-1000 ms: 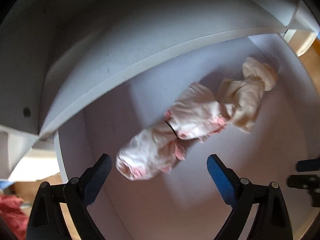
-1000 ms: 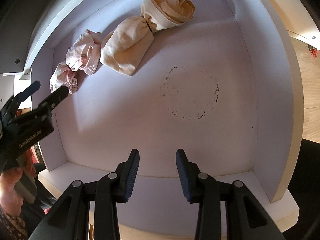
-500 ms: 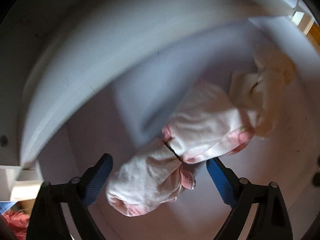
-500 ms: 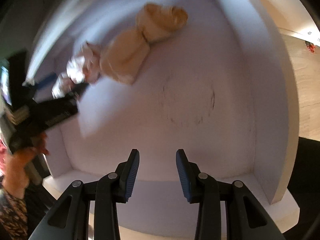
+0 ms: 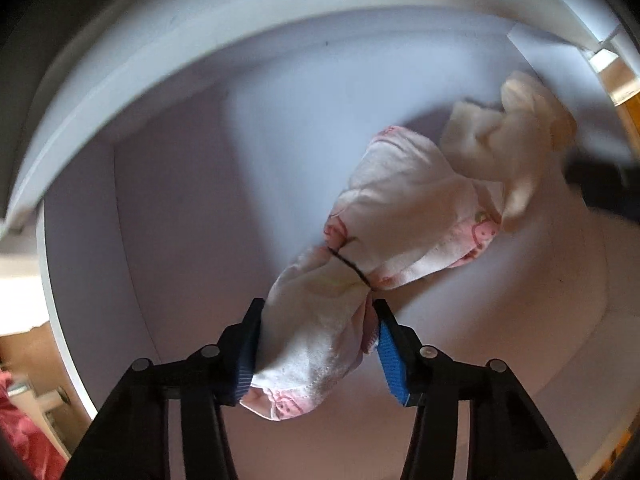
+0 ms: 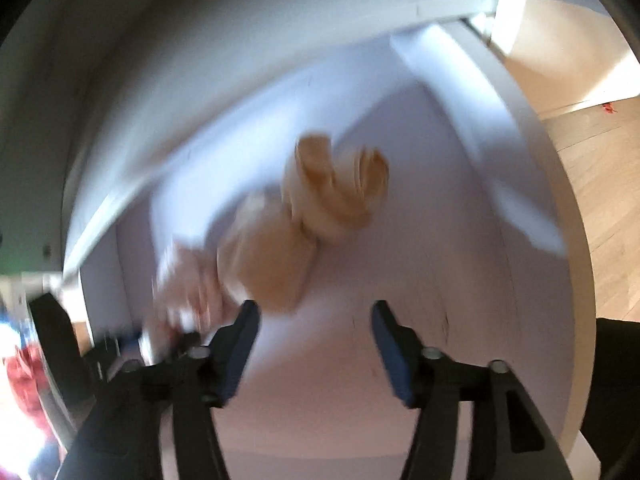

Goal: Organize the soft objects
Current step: 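Grasp the beige rolled sock bundle with right tool while left tool holds pink bundle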

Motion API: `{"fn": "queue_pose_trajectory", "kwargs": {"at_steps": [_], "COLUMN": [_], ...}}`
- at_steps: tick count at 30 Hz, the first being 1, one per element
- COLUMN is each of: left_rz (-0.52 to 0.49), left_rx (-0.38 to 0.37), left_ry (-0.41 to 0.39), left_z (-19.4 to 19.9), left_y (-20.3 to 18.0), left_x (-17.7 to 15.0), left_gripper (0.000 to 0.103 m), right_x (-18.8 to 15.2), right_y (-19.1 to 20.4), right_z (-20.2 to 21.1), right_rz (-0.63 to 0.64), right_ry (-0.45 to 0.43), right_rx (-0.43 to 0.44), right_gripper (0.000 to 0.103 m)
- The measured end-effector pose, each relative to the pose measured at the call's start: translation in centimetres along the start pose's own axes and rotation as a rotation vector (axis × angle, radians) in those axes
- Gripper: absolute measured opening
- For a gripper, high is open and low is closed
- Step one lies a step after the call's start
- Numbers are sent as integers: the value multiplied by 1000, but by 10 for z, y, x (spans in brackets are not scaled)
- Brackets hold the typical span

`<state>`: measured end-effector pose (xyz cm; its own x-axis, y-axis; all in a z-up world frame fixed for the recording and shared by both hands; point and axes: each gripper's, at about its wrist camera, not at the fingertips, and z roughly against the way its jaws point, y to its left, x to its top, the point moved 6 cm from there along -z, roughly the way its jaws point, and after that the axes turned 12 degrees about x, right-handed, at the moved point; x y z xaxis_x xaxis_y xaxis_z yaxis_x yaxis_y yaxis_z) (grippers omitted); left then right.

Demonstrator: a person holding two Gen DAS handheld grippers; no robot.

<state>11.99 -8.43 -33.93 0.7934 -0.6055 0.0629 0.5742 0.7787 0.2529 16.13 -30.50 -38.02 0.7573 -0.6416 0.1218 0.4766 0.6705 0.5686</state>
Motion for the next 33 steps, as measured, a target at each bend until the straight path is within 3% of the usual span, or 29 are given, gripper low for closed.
{"fn": "queue_pose_trajectory", "kwargs": {"at_steps": [7, 12, 15, 21, 23, 25, 27, 29, 30, 33], "left_rz": [31, 81, 76, 14, -1, -17, -25, -20, -18, -10], "left_rx": [-28, -39, -21, -16, -17, 6, 12, 11, 10, 10], "left_ry": [52, 12, -34, -26, -5, 2, 9, 11, 13, 19], "left_z": [-2, 9, 12, 5, -2, -6, -7, -7, -8, -11], "left_y": [0, 12, 14, -9, -16, -19, -20, -22, -24, -23], "left_x": [-3, 17, 27, 44, 41, 40, 42, 46, 45, 51], "left_gripper": [60, 71, 73, 70, 65, 59, 57, 57, 57, 55], "right_x": [22, 24, 20, 3, -2, -6, -5, 4, 8, 22], "right_y": [-2, 11, 18, 0, -4, 2, 3, 8, 11, 22], "right_z": [-29, -38, -38, -23, -16, -12, -4, -5, -9, -28], "right_rz": [-150, -34, 52, 12, 23, 47, 7, -56, -75, -77], "right_ry": [-46, 12, 53, 115, 114, 82, 29, -11, -20, 3], "right_rx": [39, -25, -23, -39, -61, -5, 58, 84, 80, -1], "right_gripper": [66, 64, 43, 25, 25, 25, 46, 61, 66, 66]}}
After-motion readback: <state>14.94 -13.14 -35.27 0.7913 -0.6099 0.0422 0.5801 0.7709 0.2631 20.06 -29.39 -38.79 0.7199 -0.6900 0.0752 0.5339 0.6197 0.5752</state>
